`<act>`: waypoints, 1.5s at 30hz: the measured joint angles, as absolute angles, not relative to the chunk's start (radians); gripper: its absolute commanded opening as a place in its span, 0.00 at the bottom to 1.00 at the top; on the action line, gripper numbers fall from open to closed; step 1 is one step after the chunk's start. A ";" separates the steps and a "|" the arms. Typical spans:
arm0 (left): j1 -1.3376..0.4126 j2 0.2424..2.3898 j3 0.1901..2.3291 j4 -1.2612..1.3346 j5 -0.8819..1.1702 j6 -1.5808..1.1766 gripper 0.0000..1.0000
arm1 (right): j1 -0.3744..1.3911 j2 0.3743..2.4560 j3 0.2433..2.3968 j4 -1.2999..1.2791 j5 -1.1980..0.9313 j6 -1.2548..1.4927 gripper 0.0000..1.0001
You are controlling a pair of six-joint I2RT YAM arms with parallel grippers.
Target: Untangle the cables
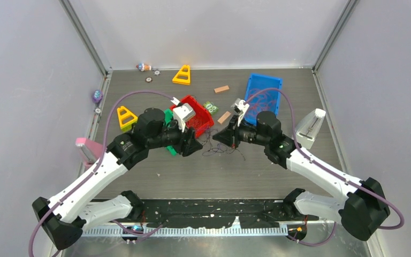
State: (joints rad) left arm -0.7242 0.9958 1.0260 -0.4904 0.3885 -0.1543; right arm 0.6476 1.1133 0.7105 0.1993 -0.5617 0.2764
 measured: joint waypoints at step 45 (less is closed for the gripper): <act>-0.844 0.918 0.337 0.668 0.149 0.429 0.53 | 0.586 0.957 0.931 -0.155 -0.576 0.333 0.05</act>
